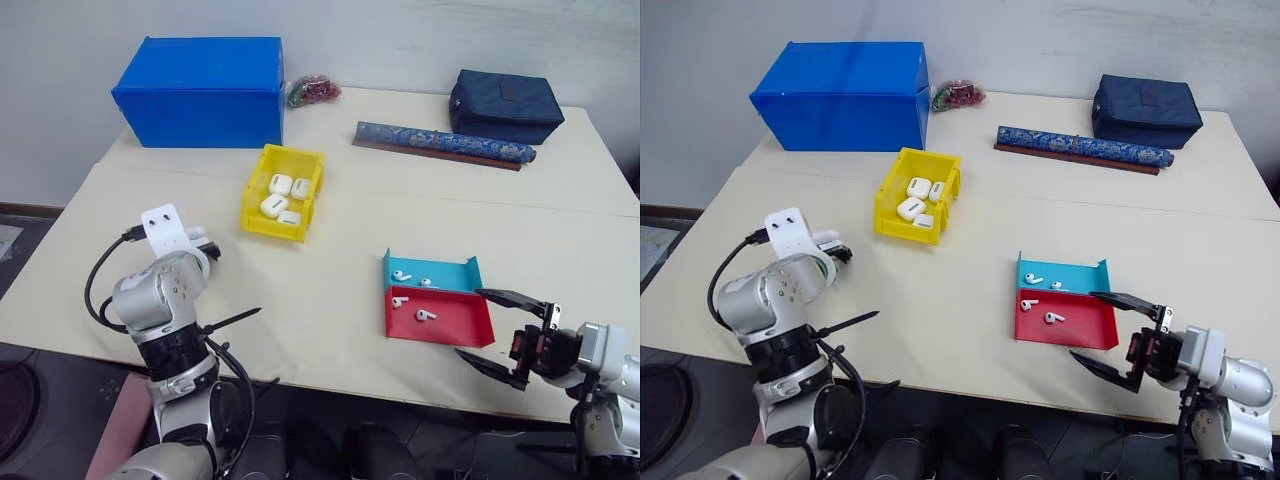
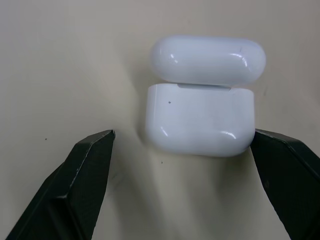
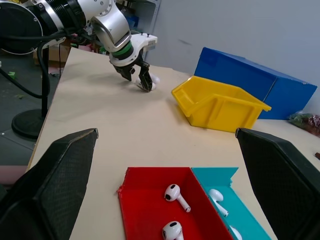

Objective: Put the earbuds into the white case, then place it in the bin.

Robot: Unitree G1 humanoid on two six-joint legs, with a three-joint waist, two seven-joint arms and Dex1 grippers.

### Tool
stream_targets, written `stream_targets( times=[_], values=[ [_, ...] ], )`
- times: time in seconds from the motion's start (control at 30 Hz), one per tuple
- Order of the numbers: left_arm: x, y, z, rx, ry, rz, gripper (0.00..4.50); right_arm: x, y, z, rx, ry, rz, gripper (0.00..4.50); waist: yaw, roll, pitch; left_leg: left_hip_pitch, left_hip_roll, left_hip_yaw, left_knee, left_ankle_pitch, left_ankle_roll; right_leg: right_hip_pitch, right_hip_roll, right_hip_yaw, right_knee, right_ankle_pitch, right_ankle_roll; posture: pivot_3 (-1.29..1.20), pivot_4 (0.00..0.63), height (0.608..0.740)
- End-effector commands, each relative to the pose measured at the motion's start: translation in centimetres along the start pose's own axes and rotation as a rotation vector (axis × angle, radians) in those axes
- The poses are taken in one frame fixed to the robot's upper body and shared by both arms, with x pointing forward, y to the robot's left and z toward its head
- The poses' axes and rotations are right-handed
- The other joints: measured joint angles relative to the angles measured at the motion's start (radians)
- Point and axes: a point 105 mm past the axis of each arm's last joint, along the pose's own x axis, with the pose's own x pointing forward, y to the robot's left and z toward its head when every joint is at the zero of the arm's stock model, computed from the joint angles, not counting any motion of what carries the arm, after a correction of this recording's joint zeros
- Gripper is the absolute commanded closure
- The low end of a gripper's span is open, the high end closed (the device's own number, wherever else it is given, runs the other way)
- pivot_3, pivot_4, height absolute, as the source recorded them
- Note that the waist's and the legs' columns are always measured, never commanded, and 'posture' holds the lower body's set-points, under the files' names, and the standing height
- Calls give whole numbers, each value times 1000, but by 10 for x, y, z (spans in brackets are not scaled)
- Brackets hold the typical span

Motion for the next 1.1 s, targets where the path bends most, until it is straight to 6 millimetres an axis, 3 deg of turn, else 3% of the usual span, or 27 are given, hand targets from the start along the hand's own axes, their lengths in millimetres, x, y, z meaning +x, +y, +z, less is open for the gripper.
stream_targets(
  times=[0.03,0.73,0.83,0.93,1.1],
  values=[
    [0,-1,9,33,-31,-5,89,-3,-3,13,-59,-19,-14,0,0,0,0,0,0,0,0,0,0,0,0,0,0,0,0,0,150,740],
    [17,-9,6,68,-11,-28,89,2,2,17,-58,-16,-23,0,13,0,0,1,0,0,1,0,0,0,0,0,2,0,0,0,150,740],
    [17,-9,2,77,1,-28,686,3,3,17,-58,-15,-25,0,13,0,0,1,0,0,1,1,0,0,0,0,2,0,0,0,150,740],
    [16,-6,-8,84,33,-15,1618,2,2,16,-57,-16,-26,0,12,0,0,1,0,0,1,0,0,0,0,0,2,0,0,0,150,740],
    [11,3,-15,82,35,-7,1698,3,3,15,-57,-20,-22,0,10,1,0,1,0,0,0,0,0,0,0,0,2,0,0,0,150,740]
  ],
)
